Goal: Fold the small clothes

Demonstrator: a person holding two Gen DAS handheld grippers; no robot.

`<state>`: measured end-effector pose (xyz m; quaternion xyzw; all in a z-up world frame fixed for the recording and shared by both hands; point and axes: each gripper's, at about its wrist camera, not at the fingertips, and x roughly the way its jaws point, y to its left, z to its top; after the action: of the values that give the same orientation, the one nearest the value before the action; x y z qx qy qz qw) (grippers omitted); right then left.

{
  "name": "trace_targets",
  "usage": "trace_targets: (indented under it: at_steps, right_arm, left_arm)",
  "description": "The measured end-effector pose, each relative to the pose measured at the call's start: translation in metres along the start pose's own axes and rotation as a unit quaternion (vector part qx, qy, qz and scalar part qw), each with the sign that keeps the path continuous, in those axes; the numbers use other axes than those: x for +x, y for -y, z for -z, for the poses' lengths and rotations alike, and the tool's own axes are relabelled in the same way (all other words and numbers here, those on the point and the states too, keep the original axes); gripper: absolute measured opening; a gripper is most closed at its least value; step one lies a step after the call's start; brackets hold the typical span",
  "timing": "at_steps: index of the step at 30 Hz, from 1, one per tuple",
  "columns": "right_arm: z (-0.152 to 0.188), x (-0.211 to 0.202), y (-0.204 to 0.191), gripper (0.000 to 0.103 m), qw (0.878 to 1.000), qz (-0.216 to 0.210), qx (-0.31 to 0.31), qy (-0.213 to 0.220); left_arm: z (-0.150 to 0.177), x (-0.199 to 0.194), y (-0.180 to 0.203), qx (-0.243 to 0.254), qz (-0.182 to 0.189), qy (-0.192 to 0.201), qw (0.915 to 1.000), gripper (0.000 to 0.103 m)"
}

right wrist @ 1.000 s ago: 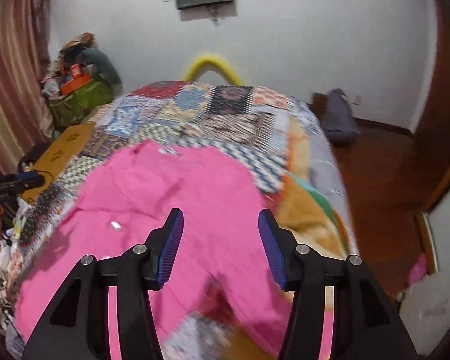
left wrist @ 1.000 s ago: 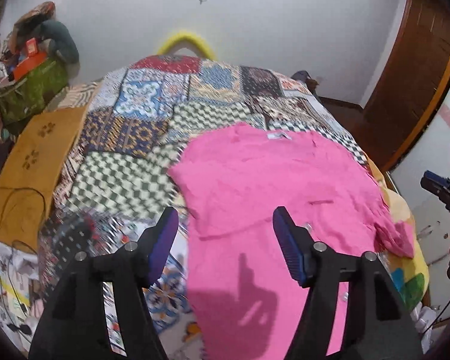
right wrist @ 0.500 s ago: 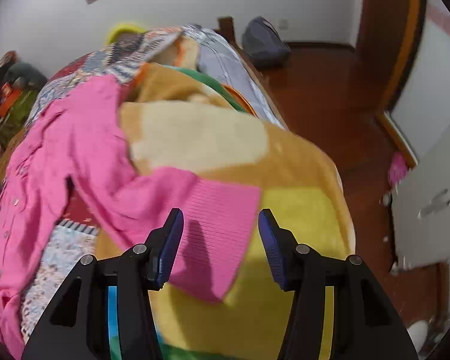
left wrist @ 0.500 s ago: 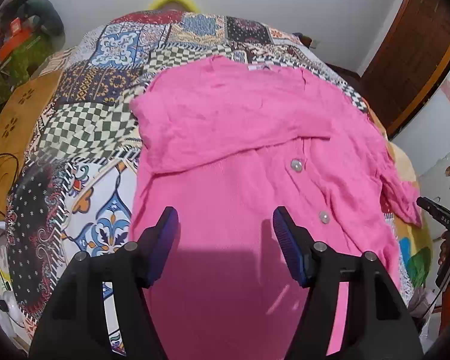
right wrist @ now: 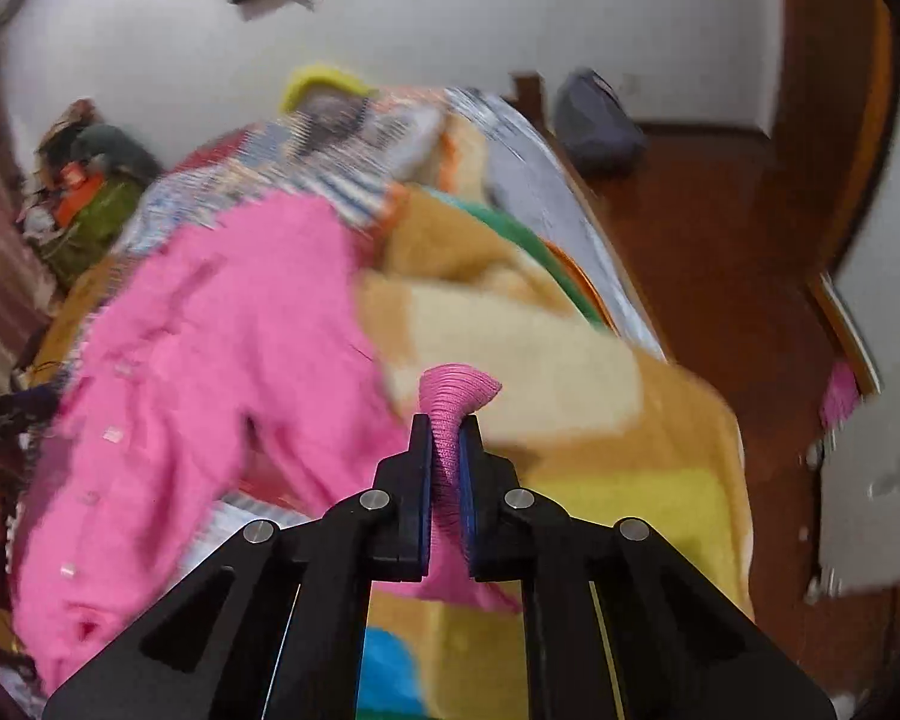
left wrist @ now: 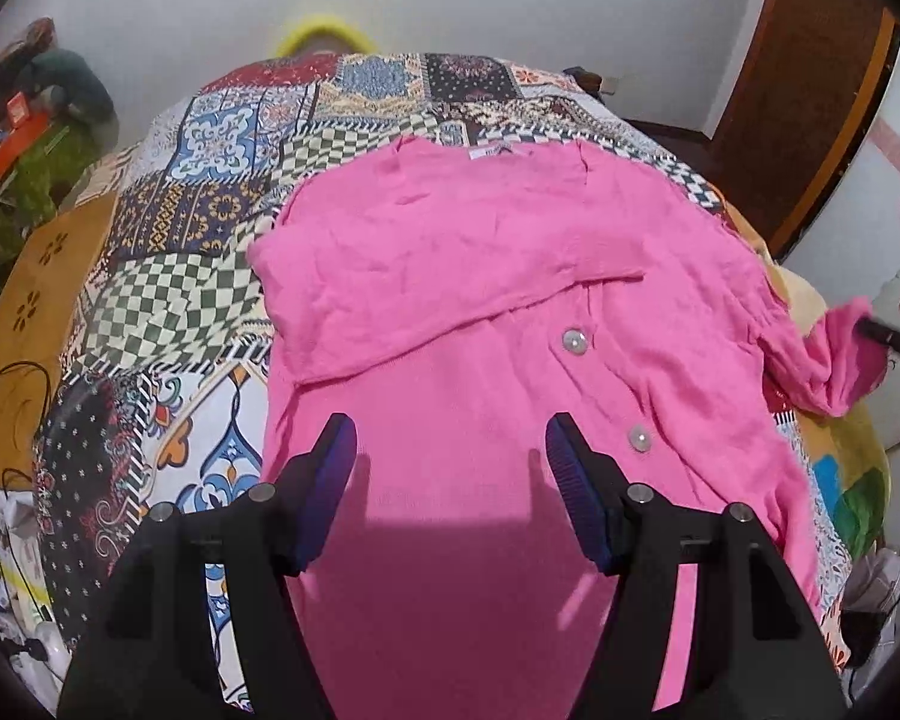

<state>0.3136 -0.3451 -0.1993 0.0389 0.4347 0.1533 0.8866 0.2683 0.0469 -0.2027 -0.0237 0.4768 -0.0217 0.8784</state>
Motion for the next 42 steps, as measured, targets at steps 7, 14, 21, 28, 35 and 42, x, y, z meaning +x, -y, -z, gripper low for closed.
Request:
trace_targets:
  at_steps: [7, 14, 21, 28, 35, 42]
  right_arm:
    - [-0.069, -0.029, -0.088, 0.007, 0.993, -0.066, -0.073, 0.06]
    - [-0.096, 0.002, -0.192, 0.007, 0.98, -0.128, -0.147, 0.044]
    - [-0.079, 0.053, -0.265, 0.008, 0.966, -0.169, -0.198, -0.006]
    - [-0.066, 0.054, -0.275, 0.036, 0.96, -0.171, -0.222, -0.016]
    - [-0.075, 0.037, -0.216, 0.044, 0.974, -0.109, -0.197, 0.015]
    - [-0.072, 0.05, -0.137, 0.044, 0.989, -0.049, -0.139, -0.005]
  left_arm:
    - [-0.002, -0.014, -0.017, -0.016, 0.002, 0.021, 0.9996, 0.065]
    - [0.003, -0.03, -0.051, -0.033, -0.011, 0.04, 0.9986, 0.065]
    - [0.01, -0.035, -0.085, -0.062, -0.019, 0.035, 0.9973, 0.065]
    - [0.008, -0.029, -0.093, -0.082, -0.005, 0.027, 0.9963, 0.065]
    - [-0.015, -0.001, -0.071, -0.082, 0.032, 0.011, 0.9961, 0.065]
    - [-0.043, 0.056, -0.056, -0.103, 0.07, -0.035, 0.9916, 0.045]
